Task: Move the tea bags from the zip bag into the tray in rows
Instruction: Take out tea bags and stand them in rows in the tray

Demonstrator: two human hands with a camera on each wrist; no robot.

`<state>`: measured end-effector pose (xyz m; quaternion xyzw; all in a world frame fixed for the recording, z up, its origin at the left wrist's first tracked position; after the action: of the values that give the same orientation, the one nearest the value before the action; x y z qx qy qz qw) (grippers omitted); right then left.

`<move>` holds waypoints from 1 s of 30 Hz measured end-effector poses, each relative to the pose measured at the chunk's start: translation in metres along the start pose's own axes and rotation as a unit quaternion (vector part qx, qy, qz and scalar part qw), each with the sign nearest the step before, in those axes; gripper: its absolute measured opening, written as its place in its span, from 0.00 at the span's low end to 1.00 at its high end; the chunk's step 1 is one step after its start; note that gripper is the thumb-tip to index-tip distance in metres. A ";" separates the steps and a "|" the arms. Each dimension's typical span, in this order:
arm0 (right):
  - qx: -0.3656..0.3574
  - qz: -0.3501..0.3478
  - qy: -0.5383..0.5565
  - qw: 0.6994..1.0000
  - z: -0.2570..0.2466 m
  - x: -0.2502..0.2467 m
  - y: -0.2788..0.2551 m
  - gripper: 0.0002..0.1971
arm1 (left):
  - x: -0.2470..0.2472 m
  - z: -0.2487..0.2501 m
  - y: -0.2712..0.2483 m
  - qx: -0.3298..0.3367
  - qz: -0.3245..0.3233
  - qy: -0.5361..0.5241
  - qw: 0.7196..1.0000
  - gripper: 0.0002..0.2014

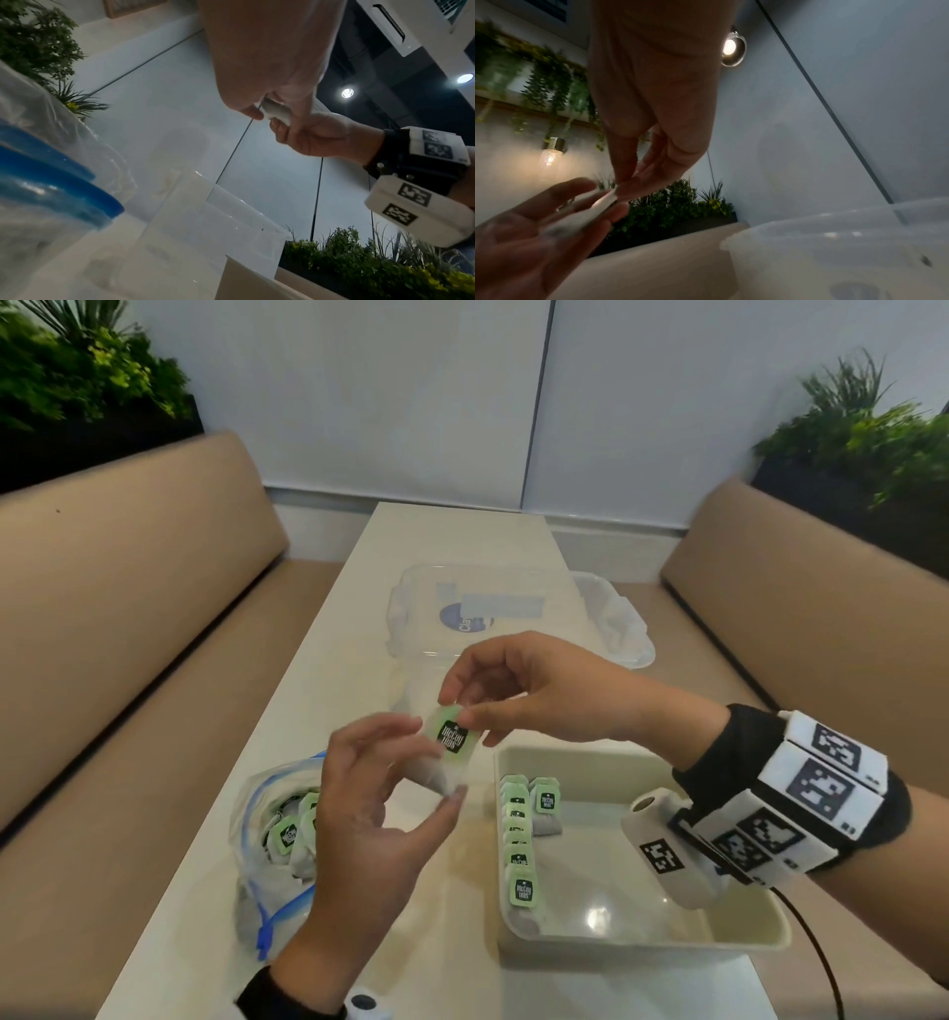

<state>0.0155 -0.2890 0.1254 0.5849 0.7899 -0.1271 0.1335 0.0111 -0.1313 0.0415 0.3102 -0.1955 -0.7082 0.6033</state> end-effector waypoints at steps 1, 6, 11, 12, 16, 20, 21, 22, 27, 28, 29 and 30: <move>-0.022 0.010 -0.027 0.999 -0.007 -0.001 0.000 0.08 | 0.000 -0.001 0.001 -0.024 -0.014 -0.034 0.999 0.28; -0.118 0.053 -0.166 0.978 -0.047 -0.006 -0.007 0.08 | 0.006 -0.003 0.008 -0.215 -0.071 -0.223 0.948 0.46; -0.152 0.046 -0.264 0.951 -0.068 -0.005 -0.010 0.10 | 0.008 0.007 0.020 -0.247 -0.067 -0.234 0.938 0.33; -0.158 0.048 -0.283 0.945 -0.070 -0.005 -0.010 0.10 | 0.008 0.010 0.022 -0.242 -0.064 -0.235 0.939 0.28; -0.171 0.057 -0.319 0.930 -0.073 -0.005 -0.011 0.08 | 0.008 0.016 0.024 -0.229 -0.062 -0.221 0.946 0.13; -0.175 0.052 -0.323 0.928 -0.071 -0.003 -0.014 0.06 | 0.009 0.015 0.022 -0.235 -0.080 -0.197 0.948 0.11; -0.177 0.048 -0.324 0.928 -0.070 -0.003 -0.016 0.06 | 0.010 0.013 0.021 -0.237 -0.093 -0.186 0.949 0.11; -0.174 0.042 -0.326 0.928 -0.067 -0.005 -0.018 0.06 | 0.011 0.011 0.019 -0.240 -0.108 -0.172 0.949 0.13; -0.059 -0.009 -0.377 0.924 -0.023 -0.022 -0.029 0.12 | -0.002 -0.012 0.009 -0.290 -0.111 -0.136 0.941 0.22; -0.014 -0.026 -0.399 0.917 -0.006 -0.027 -0.031 0.13 | -0.007 -0.017 0.007 -0.299 -0.107 -0.133 0.939 0.21; 0.033 -0.046 -0.424 0.904 0.012 -0.031 -0.034 0.14 | -0.011 -0.021 0.005 -0.306 -0.103 -0.127 0.938 0.20; 0.081 -0.071 -0.446 0.889 0.032 -0.034 -0.037 0.15 | -0.016 -0.027 0.003 -0.313 -0.098 -0.122 0.937 0.18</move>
<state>-0.0087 -0.3416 0.1092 0.4180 0.6737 -0.4470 0.4143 0.0324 -0.1136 0.0272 0.0344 -0.0053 -0.8217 0.5688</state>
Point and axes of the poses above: each hand's wrist, its own y-axis towards the middle knuckle, its own x-axis out of the palm, z = x × y, the point moved 4 cm from there along y, towards the middle knuckle, and after that the axes turned 11 degrees about y, right-handed, at the moved point
